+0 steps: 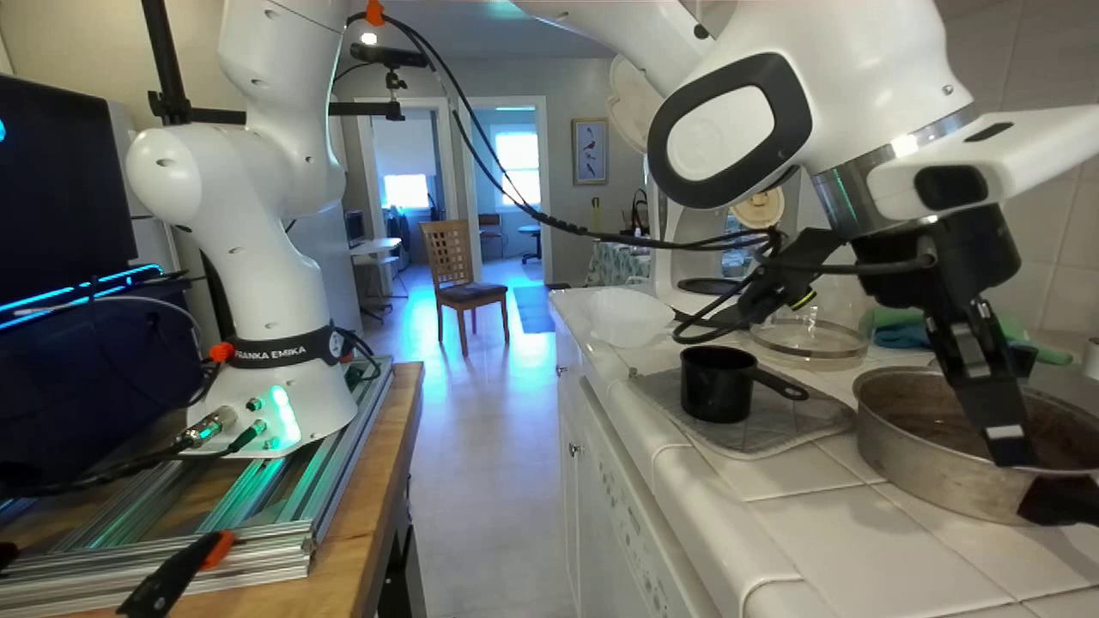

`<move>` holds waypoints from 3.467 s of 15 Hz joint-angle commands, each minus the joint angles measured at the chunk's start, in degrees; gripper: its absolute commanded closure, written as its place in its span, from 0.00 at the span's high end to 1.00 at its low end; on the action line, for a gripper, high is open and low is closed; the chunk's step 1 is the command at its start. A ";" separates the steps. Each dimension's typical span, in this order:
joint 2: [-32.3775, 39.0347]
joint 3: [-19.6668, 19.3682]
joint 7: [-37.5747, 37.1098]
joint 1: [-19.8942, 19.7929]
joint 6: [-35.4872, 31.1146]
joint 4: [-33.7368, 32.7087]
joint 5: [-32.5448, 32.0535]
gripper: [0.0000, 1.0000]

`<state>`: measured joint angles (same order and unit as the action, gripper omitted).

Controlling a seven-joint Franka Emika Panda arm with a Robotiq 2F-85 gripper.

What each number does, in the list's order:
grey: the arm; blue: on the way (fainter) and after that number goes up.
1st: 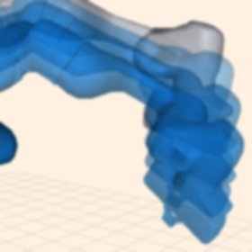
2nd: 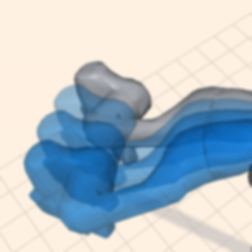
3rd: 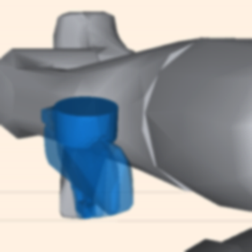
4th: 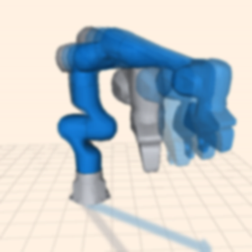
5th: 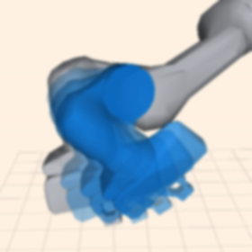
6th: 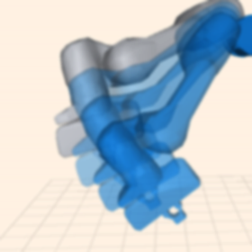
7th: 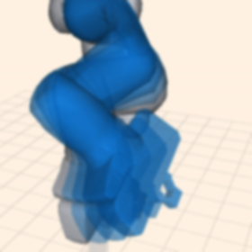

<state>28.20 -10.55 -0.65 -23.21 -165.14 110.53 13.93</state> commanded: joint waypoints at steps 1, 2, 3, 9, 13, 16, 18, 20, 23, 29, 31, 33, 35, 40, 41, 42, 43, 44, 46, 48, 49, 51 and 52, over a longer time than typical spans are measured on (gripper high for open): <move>1.33 -0.13 0.09 -0.41 1.21 -1.94 -0.84 0.28; 1.35 -0.16 0.06 -0.42 1.20 -1.92 -0.82 0.26; 1.32 -0.17 0.03 -0.45 1.20 -1.86 -0.77 0.30; -4.26 -1.24 -0.56 1.51 2.11 2.51 -2.01 0.80; -10.13 -2.26 -0.93 4.18 6.04 5.91 -4.12 1.00; -14.86 -2.79 -1.29 6.52 9.00 8.78 -6.48 1.00; -18.23 -2.72 -1.13 7.91 11.89 10.56 -8.29 1.00; -21.31 -2.22 -0.92 9.23 15.38 12.00 -10.11 1.00; -24.67 -1.10 -0.57 11.42 21.24 13.07 -12.93 1.00; -26.79 2.23 -1.72 16.04 27.90 13.76 -21.27 1.00; -26.38 3.66 -0.74 17.43 27.96 13.85 -23.11 1.00; -26.07 5.07 0.14 18.71 26.90 14.14 -24.14 1.00; -25.94 6.43 2.45 19.79 26.33 14.54 -23.52 1.00; -25.80 9.07 8.08 22.00 19.70 16.76 -24.55 1.00; -25.61 9.41 9.09 22.27 17.73 17.11 -24.67 1.00; -25.53 9.72 10.22 22.49 15.85 17.39 -24.65 1.00; -25.41 10.06 11.33 22.68 13.90 17.58 -24.23 1.00; -25.30 10.26 12.17 22.81 12.10 17.78 -24.17 1.00; -24.92 10.78 14.04 23.12 9.04 17.72 -23.40 1.00; -24.22 11.36 15.67 23.34 6.60 17.30 -23.04 1.00; -23.77 11.63 16.21 23.49 5.49 17.03 -23.02 1.00; -23.10 12.10 17.27 23.69 3.77 16.85 -22.82 1.00; -22.73 12.26 17.40 23.75 2.87 16.77 -23.04 1.00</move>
<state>4.14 1.28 14.85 0.26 -159.23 127.59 -9.10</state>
